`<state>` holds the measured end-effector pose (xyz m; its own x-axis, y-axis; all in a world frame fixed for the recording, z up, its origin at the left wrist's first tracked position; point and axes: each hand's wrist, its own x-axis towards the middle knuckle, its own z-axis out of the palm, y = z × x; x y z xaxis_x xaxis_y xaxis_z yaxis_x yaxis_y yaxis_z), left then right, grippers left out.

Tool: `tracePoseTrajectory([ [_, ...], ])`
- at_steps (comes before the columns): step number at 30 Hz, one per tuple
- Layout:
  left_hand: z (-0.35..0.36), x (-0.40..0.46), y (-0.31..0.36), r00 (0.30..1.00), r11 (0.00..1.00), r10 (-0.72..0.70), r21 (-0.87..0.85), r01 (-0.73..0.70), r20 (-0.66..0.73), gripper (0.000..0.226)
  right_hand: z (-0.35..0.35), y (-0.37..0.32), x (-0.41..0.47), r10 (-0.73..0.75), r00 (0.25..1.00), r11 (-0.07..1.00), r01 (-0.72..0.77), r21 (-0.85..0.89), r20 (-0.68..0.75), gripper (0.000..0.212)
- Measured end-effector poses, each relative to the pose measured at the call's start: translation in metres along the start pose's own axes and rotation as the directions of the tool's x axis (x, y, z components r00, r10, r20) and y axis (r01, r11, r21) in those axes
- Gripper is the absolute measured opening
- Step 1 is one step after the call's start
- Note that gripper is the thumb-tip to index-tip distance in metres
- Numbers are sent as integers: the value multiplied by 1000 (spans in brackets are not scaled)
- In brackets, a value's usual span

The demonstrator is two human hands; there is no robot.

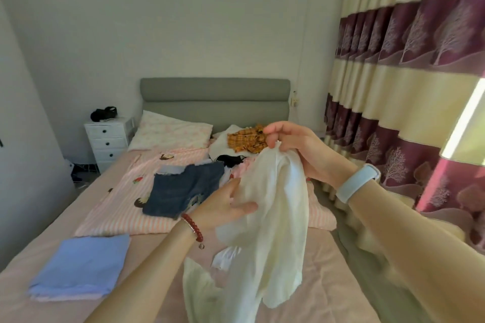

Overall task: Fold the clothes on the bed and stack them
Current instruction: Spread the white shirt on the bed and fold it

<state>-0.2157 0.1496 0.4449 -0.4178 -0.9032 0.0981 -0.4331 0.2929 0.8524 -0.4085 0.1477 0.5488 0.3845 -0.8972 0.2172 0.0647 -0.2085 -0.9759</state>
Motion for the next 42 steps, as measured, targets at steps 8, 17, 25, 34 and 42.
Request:
tracePoseTrajectory([
  [8, -30, 32, 59, 948, 984, 168, 103, -145, -269, 30, -56, -21, -17, 31, 988, 734, -124, -668, -149, 35],
  [17, -47, 63, 150, 815, 867, 455, 388, -313, -358, 8, -38, -28, -5, -114, 990, 821, 47, -569, -82, 29],
  [25, -32, 64, 90, 978, 972, 139, 209, -105, -156, 8, -49, -53, 13, -397, 865, 818, 183, -545, -306, 17],
  [34, -48, 65, 76, 959, 963, 191, 230, -142, -210, 23, -87, -20, 5, -1, 980, 704, -143, -696, -201, 39],
  [42, -54, 65, 117, 887, 951, 297, 195, -241, -352, 16, -35, -5, 14, -114, 992, 864, 121, -489, 45, 27],
])
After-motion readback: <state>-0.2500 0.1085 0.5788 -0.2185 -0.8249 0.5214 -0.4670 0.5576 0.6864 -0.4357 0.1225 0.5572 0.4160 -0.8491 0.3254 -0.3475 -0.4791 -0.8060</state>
